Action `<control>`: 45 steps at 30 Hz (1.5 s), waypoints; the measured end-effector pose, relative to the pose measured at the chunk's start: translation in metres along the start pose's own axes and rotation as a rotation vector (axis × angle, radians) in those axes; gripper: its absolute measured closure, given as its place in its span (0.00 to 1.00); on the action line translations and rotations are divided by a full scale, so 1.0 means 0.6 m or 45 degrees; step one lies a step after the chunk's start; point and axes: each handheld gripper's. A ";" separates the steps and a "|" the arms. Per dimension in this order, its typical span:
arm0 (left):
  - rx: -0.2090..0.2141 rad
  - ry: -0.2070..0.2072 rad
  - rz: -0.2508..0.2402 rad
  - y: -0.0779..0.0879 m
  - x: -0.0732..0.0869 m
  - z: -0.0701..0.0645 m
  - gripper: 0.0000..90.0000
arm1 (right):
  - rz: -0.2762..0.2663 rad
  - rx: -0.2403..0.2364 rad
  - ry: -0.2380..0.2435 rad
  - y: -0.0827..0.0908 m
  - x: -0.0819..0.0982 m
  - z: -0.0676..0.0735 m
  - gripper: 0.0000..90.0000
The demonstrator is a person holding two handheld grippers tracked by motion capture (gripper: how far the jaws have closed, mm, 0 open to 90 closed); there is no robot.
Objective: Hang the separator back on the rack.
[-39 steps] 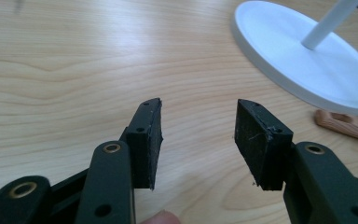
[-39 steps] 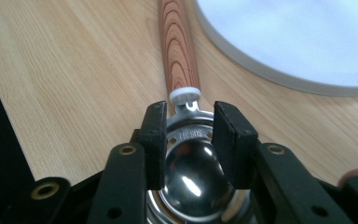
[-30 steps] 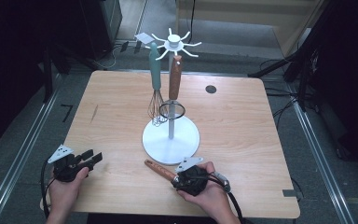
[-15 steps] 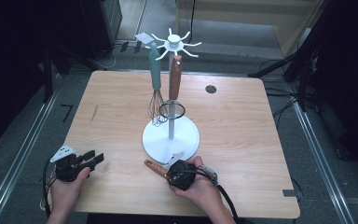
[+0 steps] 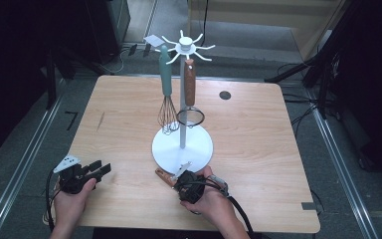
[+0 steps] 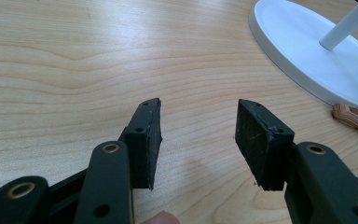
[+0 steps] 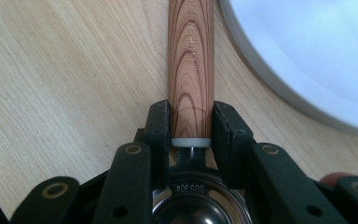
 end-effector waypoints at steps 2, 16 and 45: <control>-0.011 0.000 -0.005 0.001 0.000 -0.001 0.56 | -0.026 0.018 0.027 0.000 0.004 0.003 0.79; -0.175 0.013 -0.085 0.016 -0.006 0.001 0.20 | -0.224 -0.056 0.011 0.010 0.039 -0.004 0.79; -0.169 0.043 -0.117 0.036 -0.006 0.036 0.11 | -0.615 0.054 -0.245 0.064 0.097 -0.081 0.80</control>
Point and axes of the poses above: each handheld gripper's, and its own axes: y roughly backward along the jaws, x roughly out of its underside, z roughly to its left, and after that the axes turned 6 degrees about -x, right-handed
